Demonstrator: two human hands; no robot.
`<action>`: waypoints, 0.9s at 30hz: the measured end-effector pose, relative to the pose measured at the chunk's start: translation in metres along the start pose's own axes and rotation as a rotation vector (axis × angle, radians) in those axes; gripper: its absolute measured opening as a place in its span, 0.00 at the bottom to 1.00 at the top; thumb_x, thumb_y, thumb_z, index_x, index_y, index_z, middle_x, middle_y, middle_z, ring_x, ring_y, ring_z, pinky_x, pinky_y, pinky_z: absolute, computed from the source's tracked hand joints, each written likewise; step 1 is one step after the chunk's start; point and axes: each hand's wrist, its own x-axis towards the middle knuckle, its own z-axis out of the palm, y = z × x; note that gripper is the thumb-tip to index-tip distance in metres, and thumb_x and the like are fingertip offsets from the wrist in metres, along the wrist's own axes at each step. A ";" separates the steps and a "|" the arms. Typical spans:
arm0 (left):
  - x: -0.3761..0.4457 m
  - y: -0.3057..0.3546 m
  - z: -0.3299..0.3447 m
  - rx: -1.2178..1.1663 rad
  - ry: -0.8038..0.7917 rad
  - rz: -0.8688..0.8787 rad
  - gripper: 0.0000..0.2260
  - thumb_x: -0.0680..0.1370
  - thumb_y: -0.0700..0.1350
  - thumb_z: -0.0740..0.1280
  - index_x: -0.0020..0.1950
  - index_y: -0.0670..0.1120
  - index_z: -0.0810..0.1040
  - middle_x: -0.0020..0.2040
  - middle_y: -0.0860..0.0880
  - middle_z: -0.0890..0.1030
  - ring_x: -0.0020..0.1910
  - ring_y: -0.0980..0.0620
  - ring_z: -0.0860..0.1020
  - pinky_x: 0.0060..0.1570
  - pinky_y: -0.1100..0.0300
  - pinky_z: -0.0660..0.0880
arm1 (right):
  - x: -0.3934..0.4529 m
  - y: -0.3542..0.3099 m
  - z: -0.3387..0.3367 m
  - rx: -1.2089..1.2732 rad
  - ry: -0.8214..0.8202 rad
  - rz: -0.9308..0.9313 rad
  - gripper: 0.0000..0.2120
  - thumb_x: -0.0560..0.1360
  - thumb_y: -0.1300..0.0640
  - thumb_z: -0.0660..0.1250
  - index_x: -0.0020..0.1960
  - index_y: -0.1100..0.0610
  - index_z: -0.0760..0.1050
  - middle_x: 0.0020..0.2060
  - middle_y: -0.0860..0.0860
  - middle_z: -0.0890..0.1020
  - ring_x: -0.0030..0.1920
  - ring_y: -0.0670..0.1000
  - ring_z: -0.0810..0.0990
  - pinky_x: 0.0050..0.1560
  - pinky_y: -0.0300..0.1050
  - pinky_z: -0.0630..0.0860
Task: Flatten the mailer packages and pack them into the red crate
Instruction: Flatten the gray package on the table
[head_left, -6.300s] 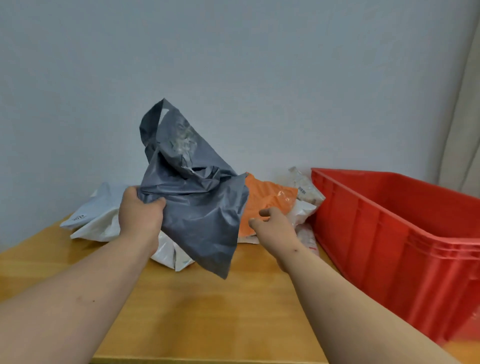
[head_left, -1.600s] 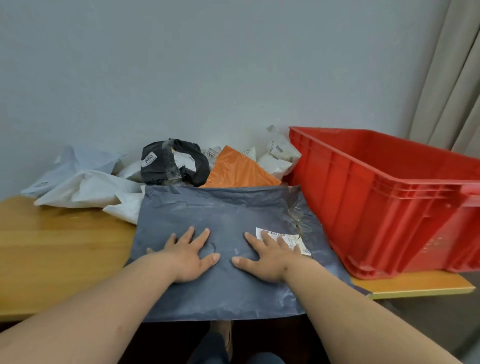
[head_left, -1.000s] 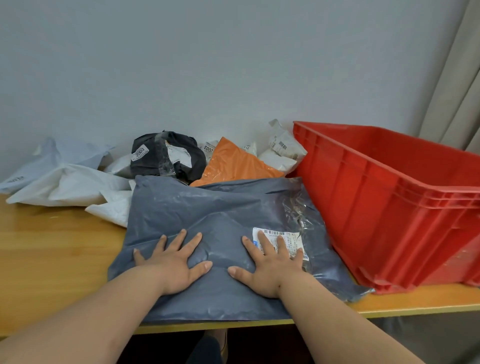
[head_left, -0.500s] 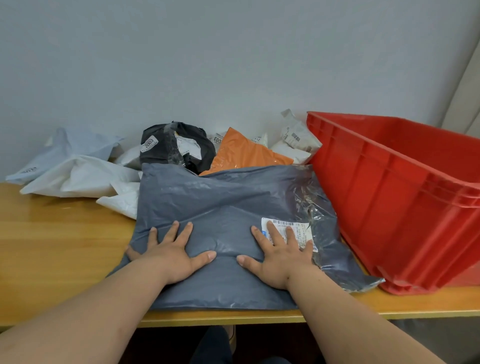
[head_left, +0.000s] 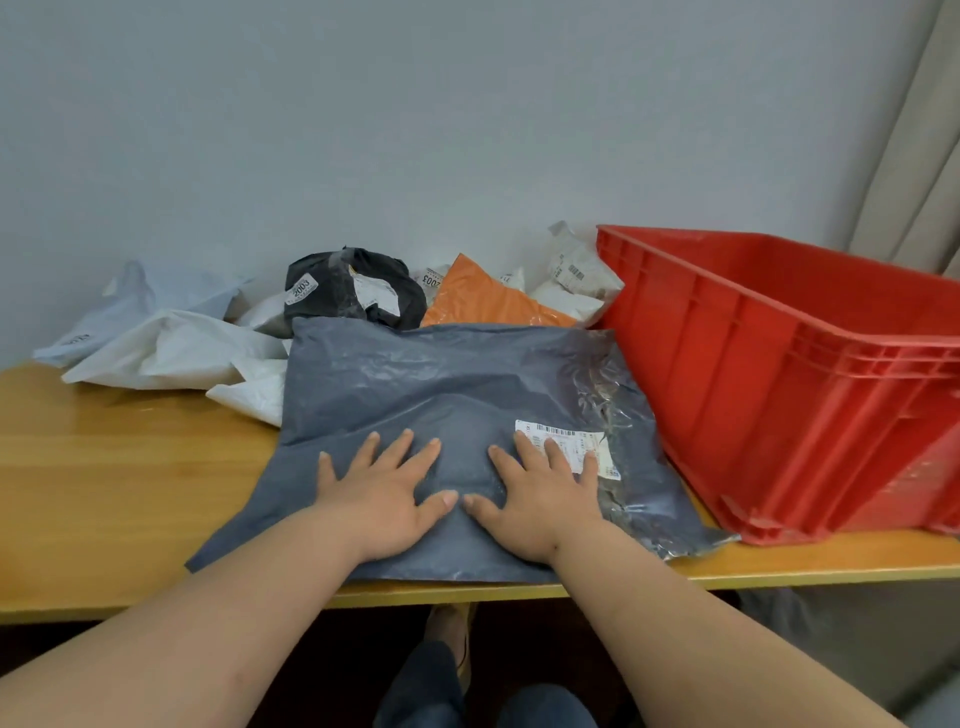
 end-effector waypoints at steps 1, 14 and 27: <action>-0.001 0.000 0.005 0.018 -0.049 0.003 0.36 0.73 0.76 0.45 0.77 0.66 0.37 0.79 0.59 0.37 0.79 0.48 0.37 0.72 0.32 0.40 | -0.005 0.003 0.002 -0.007 -0.018 0.000 0.40 0.73 0.24 0.46 0.80 0.39 0.45 0.81 0.47 0.43 0.80 0.58 0.40 0.72 0.70 0.33; -0.013 0.003 0.022 0.022 -0.105 -0.037 0.55 0.50 0.84 0.36 0.75 0.67 0.34 0.77 0.60 0.32 0.77 0.49 0.33 0.70 0.30 0.40 | -0.021 0.020 0.016 0.002 -0.112 0.040 0.44 0.67 0.18 0.40 0.78 0.35 0.39 0.80 0.43 0.38 0.79 0.57 0.34 0.70 0.73 0.34; -0.015 0.011 -0.008 0.230 -0.069 0.012 0.47 0.64 0.82 0.48 0.77 0.64 0.37 0.80 0.52 0.54 0.77 0.44 0.55 0.71 0.33 0.39 | -0.016 0.016 -0.014 -0.025 0.055 0.040 0.39 0.74 0.25 0.49 0.78 0.45 0.55 0.75 0.52 0.65 0.75 0.59 0.60 0.75 0.66 0.39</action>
